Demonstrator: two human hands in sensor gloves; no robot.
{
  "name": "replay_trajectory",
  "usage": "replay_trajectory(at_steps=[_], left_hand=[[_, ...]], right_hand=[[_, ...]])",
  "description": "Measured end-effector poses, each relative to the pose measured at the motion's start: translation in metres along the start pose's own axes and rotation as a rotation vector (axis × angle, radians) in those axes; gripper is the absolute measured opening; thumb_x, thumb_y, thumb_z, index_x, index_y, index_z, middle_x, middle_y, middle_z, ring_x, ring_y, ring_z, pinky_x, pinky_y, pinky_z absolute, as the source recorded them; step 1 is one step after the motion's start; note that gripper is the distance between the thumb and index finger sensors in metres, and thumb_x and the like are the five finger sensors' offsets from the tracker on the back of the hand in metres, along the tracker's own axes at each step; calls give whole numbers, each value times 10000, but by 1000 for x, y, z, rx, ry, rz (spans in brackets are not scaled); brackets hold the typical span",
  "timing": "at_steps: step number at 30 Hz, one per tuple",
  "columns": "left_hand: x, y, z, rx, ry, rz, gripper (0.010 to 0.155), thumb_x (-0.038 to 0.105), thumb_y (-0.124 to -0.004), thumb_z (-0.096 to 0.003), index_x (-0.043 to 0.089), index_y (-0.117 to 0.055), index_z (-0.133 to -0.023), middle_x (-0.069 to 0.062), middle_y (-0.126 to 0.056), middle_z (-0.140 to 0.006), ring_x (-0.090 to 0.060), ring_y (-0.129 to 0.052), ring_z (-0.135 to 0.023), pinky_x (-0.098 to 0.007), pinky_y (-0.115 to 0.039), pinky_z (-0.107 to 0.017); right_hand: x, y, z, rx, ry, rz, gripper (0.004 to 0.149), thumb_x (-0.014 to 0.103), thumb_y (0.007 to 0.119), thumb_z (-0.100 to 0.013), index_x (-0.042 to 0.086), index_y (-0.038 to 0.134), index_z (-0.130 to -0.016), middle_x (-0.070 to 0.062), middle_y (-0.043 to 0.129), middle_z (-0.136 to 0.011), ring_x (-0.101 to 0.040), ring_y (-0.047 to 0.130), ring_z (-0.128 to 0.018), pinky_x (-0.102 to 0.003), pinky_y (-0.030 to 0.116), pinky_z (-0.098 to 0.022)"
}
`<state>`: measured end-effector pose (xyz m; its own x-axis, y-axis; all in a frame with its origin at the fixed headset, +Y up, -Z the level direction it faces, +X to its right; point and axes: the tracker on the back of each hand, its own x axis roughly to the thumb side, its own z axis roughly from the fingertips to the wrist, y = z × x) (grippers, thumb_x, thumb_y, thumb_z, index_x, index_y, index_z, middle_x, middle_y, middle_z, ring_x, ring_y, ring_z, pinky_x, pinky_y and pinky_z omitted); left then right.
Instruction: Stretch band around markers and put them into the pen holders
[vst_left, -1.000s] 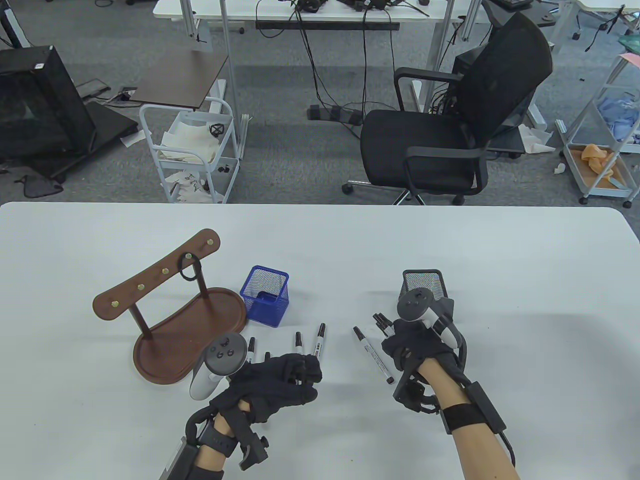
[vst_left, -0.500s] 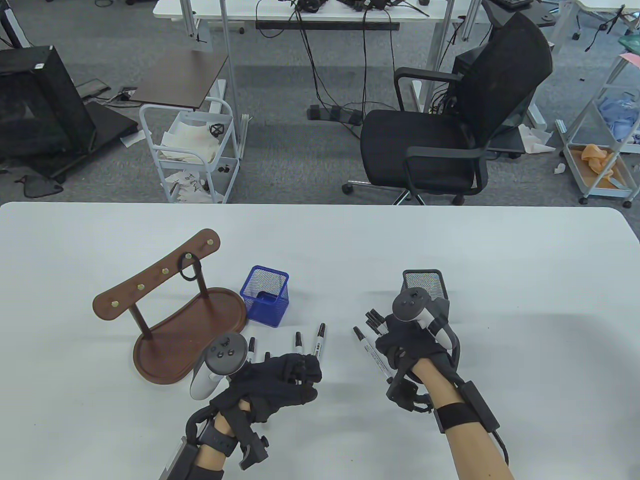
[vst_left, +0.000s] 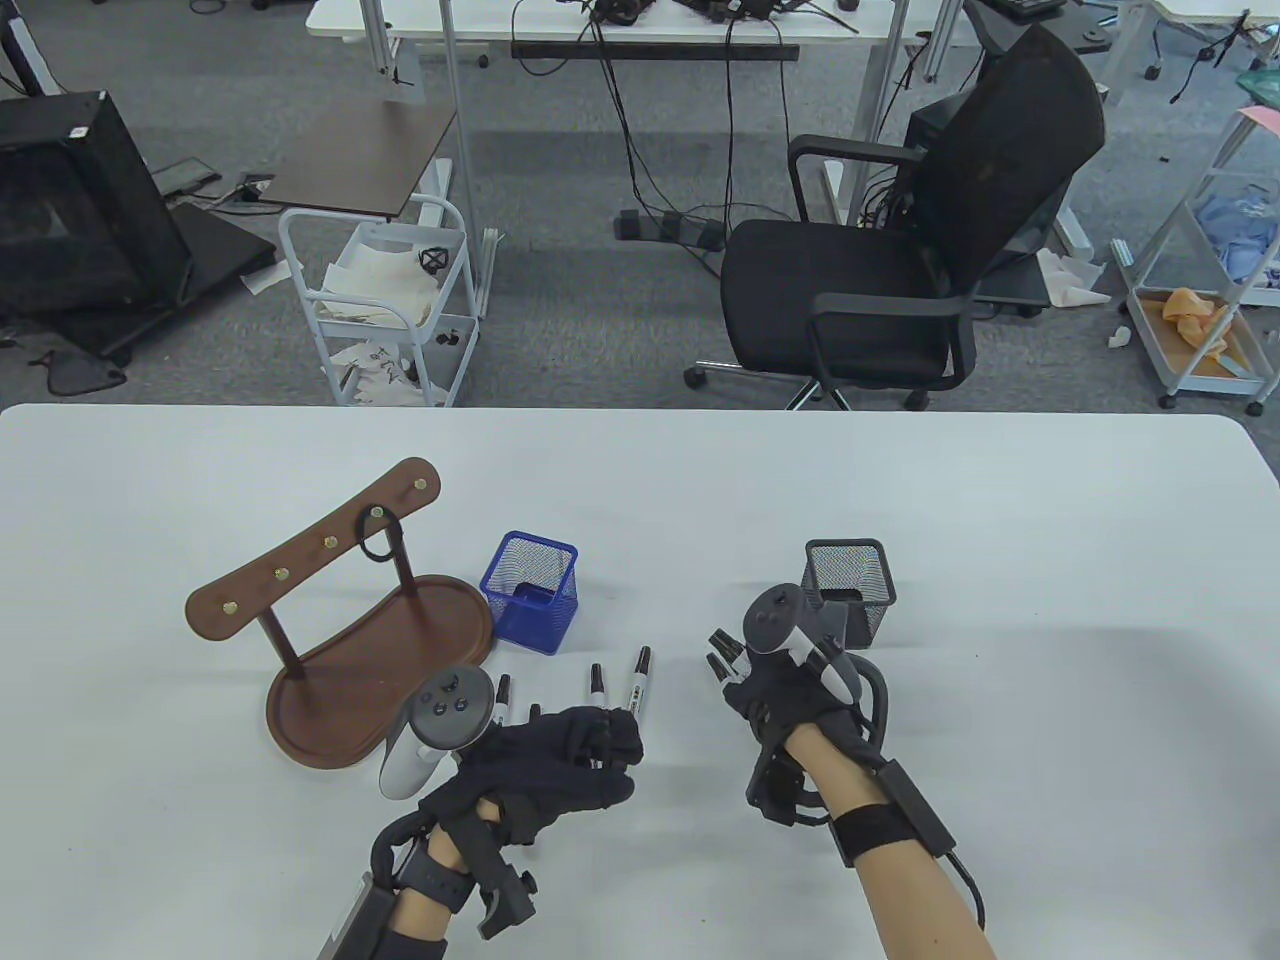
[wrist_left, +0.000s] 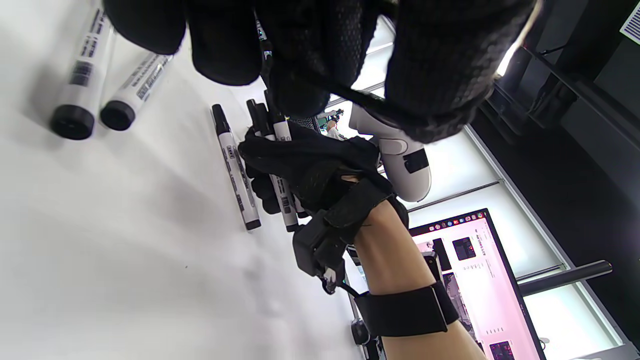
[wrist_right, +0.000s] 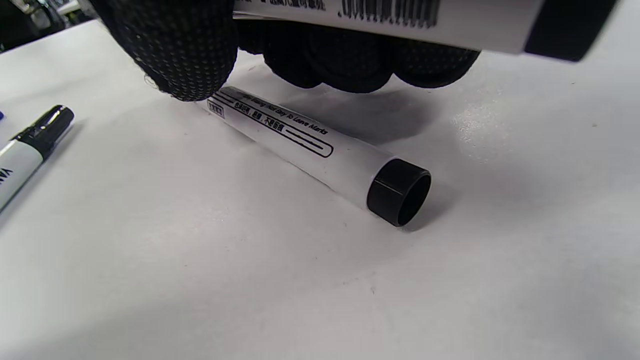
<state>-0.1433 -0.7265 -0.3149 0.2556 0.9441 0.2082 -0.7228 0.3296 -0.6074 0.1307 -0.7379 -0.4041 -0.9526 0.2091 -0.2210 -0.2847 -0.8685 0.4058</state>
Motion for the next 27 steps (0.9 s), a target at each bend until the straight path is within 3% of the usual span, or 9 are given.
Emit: replay_trajectory(at_steps=[22, 27], left_hand=[[0, 1, 0, 4, -3, 1, 703, 408, -908, -523, 74, -632, -1077, -151, -817, -1066, -474, -673, -1022, -684, -565, -734], [0, 0, 0, 3, -1, 0, 702, 405, -908, -525, 73, -630, -1077, -153, -816, -1066, -477, -666, -1023, -685, -564, -733]], right_hand=[[14, 18, 2, -83, 25, 132, 447, 382, 848, -514, 246, 703, -915, -62, 797, -873, -265, 846, -691, -517, 738, -614], [14, 21, 3, -105, 14, 159, 478, 387, 821, -521, 175, 666, -920, -60, 792, -859, -259, 843, -677, -511, 739, -606]])
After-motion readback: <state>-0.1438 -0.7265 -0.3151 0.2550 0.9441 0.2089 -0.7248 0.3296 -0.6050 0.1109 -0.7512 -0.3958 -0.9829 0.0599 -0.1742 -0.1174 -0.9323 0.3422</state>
